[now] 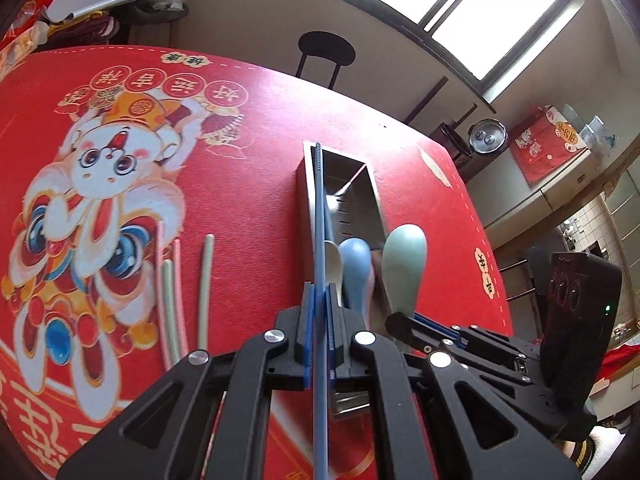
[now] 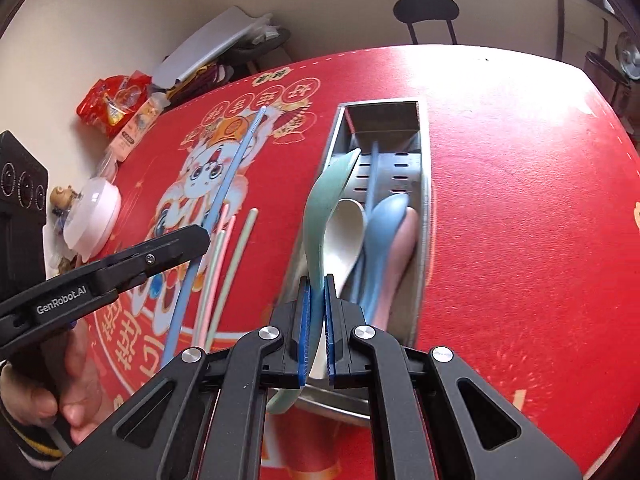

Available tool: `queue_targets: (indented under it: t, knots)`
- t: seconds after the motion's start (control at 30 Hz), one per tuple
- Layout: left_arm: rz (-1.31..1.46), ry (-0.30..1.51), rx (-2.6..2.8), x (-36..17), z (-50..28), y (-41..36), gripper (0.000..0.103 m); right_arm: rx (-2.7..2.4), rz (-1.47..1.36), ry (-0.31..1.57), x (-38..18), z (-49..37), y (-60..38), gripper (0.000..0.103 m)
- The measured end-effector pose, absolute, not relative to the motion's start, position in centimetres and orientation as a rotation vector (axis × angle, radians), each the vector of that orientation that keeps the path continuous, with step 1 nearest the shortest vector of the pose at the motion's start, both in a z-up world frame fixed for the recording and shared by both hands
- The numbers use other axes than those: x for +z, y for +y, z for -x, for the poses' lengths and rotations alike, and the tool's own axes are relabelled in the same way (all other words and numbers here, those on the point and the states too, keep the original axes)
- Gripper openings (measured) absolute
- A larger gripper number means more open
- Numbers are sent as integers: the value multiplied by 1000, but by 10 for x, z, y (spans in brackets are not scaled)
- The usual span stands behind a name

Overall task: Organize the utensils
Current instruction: 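Carry the mint green spoon and blue chopstick over the steel tray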

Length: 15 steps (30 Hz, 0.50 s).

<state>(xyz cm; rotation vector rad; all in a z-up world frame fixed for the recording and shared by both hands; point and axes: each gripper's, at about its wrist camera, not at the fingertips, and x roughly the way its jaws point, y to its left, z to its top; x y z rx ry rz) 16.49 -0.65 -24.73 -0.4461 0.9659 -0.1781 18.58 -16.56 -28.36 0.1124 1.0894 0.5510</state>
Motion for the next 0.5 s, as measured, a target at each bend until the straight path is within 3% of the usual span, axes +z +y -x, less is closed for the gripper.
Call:
queue_targets:
  t: [0.5]
  knots:
    - [451,1028,-161,-278,-209,-43,5,565,-96,1149,-305,-211,-182,6]
